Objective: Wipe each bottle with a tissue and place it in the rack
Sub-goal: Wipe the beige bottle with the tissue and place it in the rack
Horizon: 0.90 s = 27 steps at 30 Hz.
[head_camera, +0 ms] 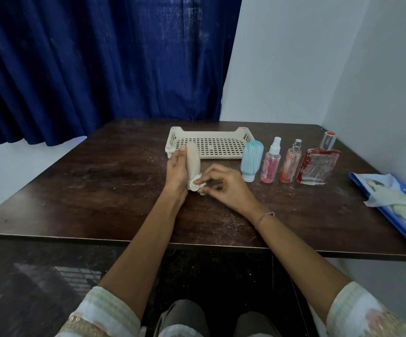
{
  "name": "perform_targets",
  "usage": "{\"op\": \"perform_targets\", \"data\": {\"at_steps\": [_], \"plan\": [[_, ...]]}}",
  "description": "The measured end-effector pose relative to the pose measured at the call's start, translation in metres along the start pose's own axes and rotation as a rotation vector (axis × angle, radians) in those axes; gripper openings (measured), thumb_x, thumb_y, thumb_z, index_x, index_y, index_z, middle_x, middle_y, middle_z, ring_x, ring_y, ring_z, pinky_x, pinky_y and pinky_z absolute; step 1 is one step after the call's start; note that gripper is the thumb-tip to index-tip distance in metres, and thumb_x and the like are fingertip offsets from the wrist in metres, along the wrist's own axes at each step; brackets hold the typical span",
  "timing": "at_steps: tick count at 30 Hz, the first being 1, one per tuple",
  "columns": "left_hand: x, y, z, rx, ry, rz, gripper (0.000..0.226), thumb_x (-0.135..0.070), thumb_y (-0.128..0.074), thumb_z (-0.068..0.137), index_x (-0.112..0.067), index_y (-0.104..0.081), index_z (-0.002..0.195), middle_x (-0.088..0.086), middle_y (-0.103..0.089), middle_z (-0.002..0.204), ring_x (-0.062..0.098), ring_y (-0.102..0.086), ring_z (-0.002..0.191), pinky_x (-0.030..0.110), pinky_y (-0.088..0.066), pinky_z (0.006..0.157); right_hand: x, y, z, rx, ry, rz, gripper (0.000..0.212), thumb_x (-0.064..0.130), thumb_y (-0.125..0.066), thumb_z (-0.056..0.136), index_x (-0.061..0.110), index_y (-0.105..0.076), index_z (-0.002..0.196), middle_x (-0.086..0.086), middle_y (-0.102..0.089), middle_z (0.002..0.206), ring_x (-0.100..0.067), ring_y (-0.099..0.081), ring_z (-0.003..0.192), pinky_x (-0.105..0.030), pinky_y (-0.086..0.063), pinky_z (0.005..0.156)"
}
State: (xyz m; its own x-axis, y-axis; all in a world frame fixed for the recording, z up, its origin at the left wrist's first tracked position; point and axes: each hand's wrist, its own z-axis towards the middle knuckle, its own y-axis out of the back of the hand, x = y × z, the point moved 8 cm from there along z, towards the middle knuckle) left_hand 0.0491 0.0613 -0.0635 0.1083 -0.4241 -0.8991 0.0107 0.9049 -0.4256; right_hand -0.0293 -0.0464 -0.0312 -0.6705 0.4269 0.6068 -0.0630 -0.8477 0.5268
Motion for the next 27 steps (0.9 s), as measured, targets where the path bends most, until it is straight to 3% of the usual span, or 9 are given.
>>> {"op": "perform_targets", "data": {"at_steps": [4,7,12,18,23,27], "plan": [[-0.007,0.008,0.000,-0.062,-0.088,0.006,0.022,-0.033,-0.045,0.098,-0.014,-0.057,0.101,0.005,-0.064,0.099,0.017,-0.060,0.090,0.034,-0.052,0.080,-0.002,-0.005,0.000,0.073,0.003,-0.096,0.020,0.003,-0.074,0.074,0.007,-0.072,0.094,-0.003,-0.060,0.090,-0.013,-0.060,0.080,-0.029,-0.056,0.068],[-0.015,0.009,-0.003,-0.089,-0.155,0.018,0.018,-0.030,-0.044,0.099,-0.014,-0.053,0.098,-0.003,-0.062,0.092,0.004,-0.059,0.080,0.020,-0.053,0.070,-0.013,0.007,0.004,-0.008,-0.038,-0.166,0.022,0.003,-0.073,0.076,0.009,-0.072,0.097,-0.003,-0.061,0.090,-0.015,-0.060,0.079,-0.029,-0.053,0.072],[-0.021,0.004,-0.005,-0.053,-0.220,0.056,0.016,-0.028,-0.045,0.099,-0.019,-0.052,0.087,-0.005,-0.060,0.090,0.002,-0.056,0.079,0.019,-0.050,0.071,-0.019,0.013,0.005,-0.024,-0.057,-0.346,0.023,0.002,-0.068,0.080,0.006,-0.070,0.103,-0.011,-0.060,0.089,-0.010,-0.053,0.075,-0.020,-0.046,0.074],[-0.023,0.001,-0.007,-0.029,-0.254,0.066,0.011,-0.027,-0.048,0.098,-0.022,-0.054,0.090,-0.007,-0.059,0.094,0.003,-0.055,0.085,0.022,-0.049,0.079,-0.022,0.013,0.004,-0.003,-0.107,-0.418,0.022,0.007,-0.061,0.087,0.004,-0.067,0.108,-0.013,-0.060,0.095,-0.018,-0.057,0.086,-0.027,-0.047,0.083],[-0.021,0.000,-0.007,-0.005,-0.257,0.069,0.009,-0.027,-0.049,0.097,-0.020,-0.054,0.096,-0.003,-0.059,0.102,0.005,-0.055,0.092,0.026,-0.049,0.082,-0.022,0.011,0.004,0.011,-0.100,-0.458,0.021,0.013,-0.059,0.089,0.005,-0.068,0.106,-0.011,-0.061,0.095,-0.020,-0.053,0.092,-0.025,-0.040,0.082],[-0.020,0.000,-0.004,0.002,-0.265,0.085,0.010,-0.028,-0.051,0.096,-0.020,-0.055,0.097,-0.001,-0.060,0.106,0.009,-0.056,0.098,0.035,-0.048,0.091,-0.019,0.016,0.004,-0.053,-0.092,-0.470,0.020,0.019,-0.057,0.091,0.003,-0.068,0.094,-0.009,-0.054,0.097,-0.016,-0.050,0.090,-0.028,-0.045,0.080]]}}
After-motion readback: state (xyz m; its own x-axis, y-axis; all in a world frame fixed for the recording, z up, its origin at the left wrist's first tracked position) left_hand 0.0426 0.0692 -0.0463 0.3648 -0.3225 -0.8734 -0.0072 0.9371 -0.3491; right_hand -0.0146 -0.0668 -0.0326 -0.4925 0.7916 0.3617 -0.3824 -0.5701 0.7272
